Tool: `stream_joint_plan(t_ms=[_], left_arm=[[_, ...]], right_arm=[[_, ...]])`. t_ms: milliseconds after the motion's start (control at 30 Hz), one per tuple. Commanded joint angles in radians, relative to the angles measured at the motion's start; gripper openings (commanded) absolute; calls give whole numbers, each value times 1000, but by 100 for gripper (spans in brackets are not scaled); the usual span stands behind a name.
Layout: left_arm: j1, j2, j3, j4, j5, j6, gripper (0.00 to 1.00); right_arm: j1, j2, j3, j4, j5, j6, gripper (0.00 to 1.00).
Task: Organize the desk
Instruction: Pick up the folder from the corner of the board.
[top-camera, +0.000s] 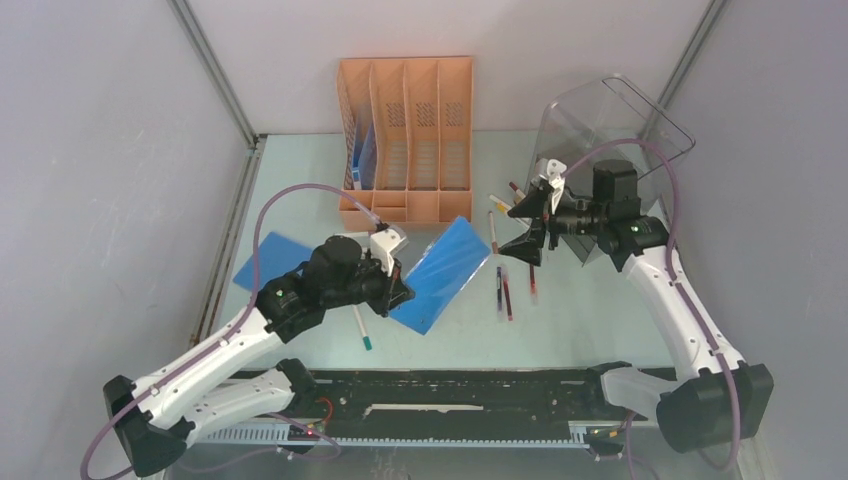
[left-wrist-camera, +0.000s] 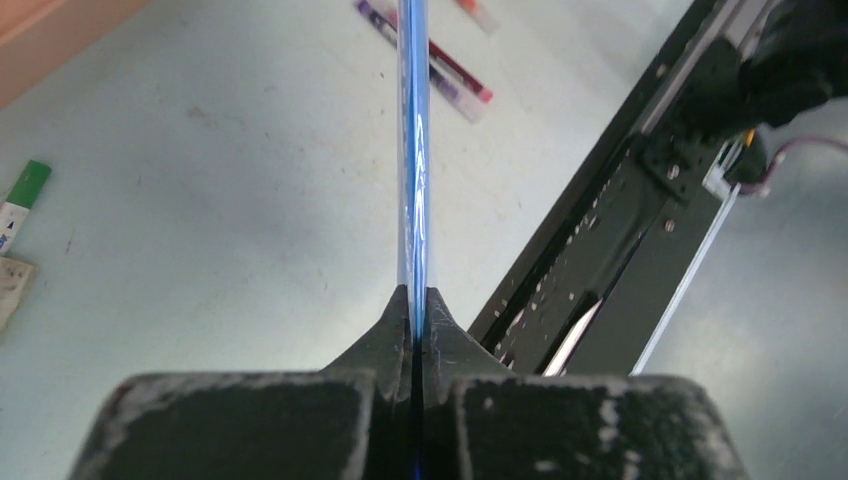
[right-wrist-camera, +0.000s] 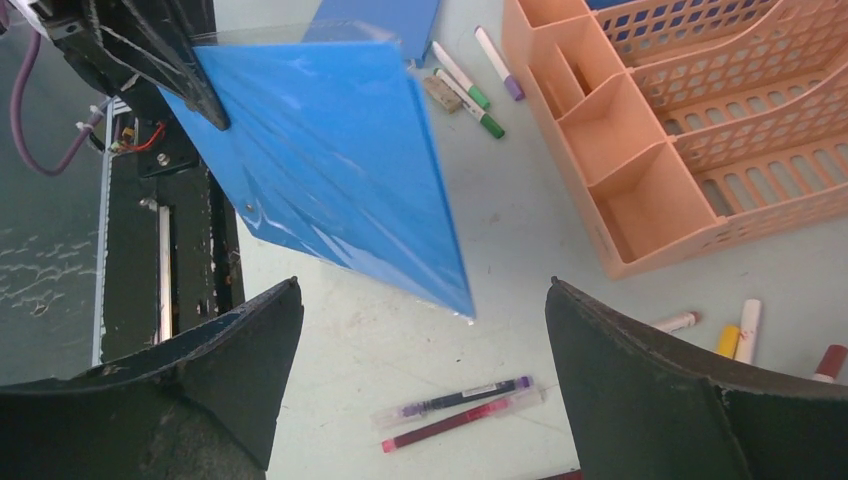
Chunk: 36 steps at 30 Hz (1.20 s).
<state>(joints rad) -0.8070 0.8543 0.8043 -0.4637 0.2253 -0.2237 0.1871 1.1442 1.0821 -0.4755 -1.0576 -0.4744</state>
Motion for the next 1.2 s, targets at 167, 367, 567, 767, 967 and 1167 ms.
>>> stream_joint_plan(t_ms=[167, 367, 567, 767, 967, 1167], left_arm=[[-68, -1, 109, -153, 9, 175, 0], [-86, -7, 108, -139, 55, 184, 0], [-103, -20, 97, -113, 82, 182, 0], [-104, -42, 84, -65, 91, 173, 0], [-103, -51, 50, 4, 97, 153, 0], [-103, -49, 38, 34, 73, 144, 0]], right_arm=[[41, 84, 37, -73, -76, -110, 97], [140, 135, 37, -124, -87, -186, 97], [186, 167, 37, -137, -86, -208, 95], [211, 161, 37, -253, -244, -373, 79], [219, 153, 39, -241, -266, -365, 42], [227, 157, 38, -191, -259, -283, 3]])
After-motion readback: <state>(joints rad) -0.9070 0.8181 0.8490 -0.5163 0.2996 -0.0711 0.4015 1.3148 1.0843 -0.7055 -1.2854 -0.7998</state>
